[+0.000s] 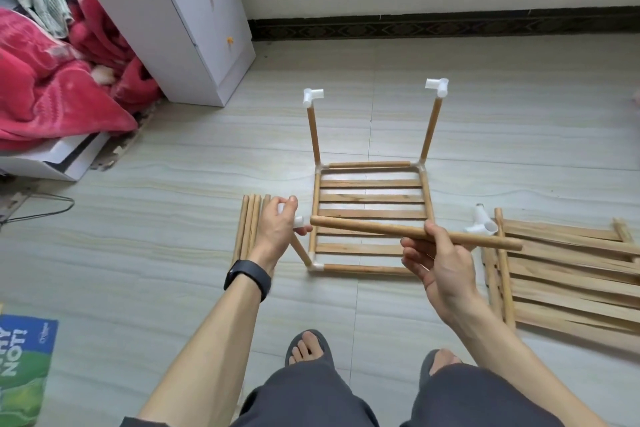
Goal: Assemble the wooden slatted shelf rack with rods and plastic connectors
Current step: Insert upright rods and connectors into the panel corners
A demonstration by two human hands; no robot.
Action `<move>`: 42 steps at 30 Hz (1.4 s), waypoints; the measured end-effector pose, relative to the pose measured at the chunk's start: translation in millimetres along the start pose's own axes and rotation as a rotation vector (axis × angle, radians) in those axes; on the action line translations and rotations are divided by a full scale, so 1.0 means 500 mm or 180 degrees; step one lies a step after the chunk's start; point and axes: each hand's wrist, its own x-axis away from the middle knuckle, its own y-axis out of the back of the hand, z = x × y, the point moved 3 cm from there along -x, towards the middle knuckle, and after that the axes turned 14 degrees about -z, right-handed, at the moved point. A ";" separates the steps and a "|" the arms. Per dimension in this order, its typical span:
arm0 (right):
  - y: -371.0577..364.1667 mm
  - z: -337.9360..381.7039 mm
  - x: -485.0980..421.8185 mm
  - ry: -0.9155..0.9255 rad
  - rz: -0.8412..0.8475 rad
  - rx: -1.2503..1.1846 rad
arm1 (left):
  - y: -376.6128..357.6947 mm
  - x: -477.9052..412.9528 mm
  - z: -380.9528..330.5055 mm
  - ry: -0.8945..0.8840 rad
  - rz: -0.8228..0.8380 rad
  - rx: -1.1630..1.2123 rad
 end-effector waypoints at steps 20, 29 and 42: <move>-0.041 -0.017 -0.016 0.0014 0.0202 0.0128 | 0.012 -0.004 0.027 0.0340 0.0167 0.0456; -0.039 -0.012 -0.019 -0.0022 0.0487 0.0100 | 0.017 -0.006 0.023 0.0312 0.0191 0.0493; -0.023 -0.013 -0.021 -0.0081 0.0640 0.0110 | 0.015 -0.008 0.028 0.0329 0.0139 0.0520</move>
